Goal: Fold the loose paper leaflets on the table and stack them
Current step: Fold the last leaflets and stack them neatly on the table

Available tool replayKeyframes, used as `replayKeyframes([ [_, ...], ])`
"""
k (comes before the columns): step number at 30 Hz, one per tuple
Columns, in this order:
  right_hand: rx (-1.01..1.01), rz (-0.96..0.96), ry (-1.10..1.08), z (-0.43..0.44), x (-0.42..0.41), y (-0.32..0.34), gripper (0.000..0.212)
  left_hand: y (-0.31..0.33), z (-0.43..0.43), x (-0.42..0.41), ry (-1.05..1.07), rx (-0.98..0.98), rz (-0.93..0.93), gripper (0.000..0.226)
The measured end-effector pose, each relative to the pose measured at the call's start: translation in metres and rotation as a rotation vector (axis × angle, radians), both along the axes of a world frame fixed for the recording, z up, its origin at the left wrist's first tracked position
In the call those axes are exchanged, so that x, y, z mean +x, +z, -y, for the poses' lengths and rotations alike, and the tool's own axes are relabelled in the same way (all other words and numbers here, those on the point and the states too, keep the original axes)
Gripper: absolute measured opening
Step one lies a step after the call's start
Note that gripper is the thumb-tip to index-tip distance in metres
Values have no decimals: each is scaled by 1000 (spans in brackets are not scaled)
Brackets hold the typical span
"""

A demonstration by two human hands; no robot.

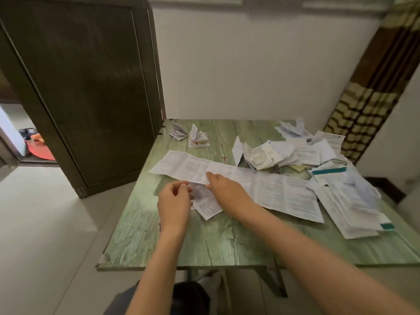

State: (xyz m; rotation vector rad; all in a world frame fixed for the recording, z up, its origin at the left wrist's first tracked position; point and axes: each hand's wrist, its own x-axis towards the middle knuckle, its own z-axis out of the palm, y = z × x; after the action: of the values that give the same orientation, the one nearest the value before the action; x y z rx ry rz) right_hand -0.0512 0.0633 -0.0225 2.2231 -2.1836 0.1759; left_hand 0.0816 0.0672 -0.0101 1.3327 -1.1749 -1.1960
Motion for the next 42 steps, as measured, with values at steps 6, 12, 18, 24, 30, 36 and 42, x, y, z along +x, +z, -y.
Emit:
replayKeyframes([
  [6,15,-6,36,-8,1,0,52,-2,-9,7,-11,247,-194,18],
  [12,-444,751,-55,-40,27,32,28,4,-21,19,-157,531,-632,38],
  [18,-583,1501,-179,-91,68,51,20,4,-27,20,-631,592,-940,94],
  [24,-165,1915,-410,-96,58,50,20,-1,-29,25,-650,492,-1091,86],
  [30,-141,1780,-330,-122,33,49,20,-1,-26,28,-459,418,-1009,43],
  [36,-553,1352,-458,-144,4,38,34,0,-31,41,-738,324,-1021,44],
  [42,123,1646,-86,-134,26,56,69,-4,-32,36,-828,388,-914,46],
])
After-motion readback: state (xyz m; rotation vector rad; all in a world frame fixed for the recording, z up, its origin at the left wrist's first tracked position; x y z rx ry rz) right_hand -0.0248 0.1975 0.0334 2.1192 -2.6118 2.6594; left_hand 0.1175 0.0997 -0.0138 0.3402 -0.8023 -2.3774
